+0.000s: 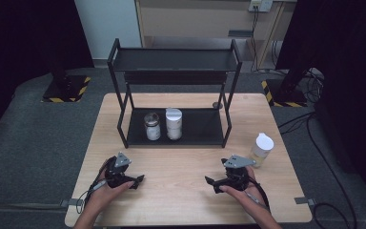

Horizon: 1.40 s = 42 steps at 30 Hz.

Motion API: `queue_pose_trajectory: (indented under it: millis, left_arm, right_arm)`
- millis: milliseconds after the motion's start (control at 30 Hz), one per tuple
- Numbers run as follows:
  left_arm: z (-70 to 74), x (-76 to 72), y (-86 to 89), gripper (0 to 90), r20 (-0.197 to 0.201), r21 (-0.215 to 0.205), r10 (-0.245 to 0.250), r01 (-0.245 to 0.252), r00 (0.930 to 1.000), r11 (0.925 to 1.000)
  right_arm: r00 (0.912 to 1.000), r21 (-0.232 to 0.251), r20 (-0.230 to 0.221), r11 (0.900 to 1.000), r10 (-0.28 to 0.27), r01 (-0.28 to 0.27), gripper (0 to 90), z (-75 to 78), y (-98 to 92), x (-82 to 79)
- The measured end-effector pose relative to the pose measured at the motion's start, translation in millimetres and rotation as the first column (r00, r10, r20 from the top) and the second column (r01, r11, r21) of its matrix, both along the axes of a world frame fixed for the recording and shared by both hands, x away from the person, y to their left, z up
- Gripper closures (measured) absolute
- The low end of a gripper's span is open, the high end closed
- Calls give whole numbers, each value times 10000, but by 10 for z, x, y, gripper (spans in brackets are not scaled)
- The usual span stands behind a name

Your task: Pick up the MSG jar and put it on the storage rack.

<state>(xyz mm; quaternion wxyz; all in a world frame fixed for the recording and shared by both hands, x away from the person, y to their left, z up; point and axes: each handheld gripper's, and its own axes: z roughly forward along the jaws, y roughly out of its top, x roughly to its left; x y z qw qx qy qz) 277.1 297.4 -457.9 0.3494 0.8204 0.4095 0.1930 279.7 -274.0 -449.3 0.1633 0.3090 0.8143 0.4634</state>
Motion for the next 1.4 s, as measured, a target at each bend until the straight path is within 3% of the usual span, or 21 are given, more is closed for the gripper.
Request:
queue_pose_trajectory:
  millis: [833, 1400]
  left_arm:
    - [1, -13, 7, 0, 0, 15, -88, 88, 10000, 10000]
    - [-1, -15, 8, 0, 1, -4, -89, 89, 10000, 10000]
  right_arm:
    - [9996, -631, -205, 9978, 204, -216, 34, -105, 71, 57]
    - [9995, -591, -206, 9980, 229, -241, 34, -95, 63, 43]
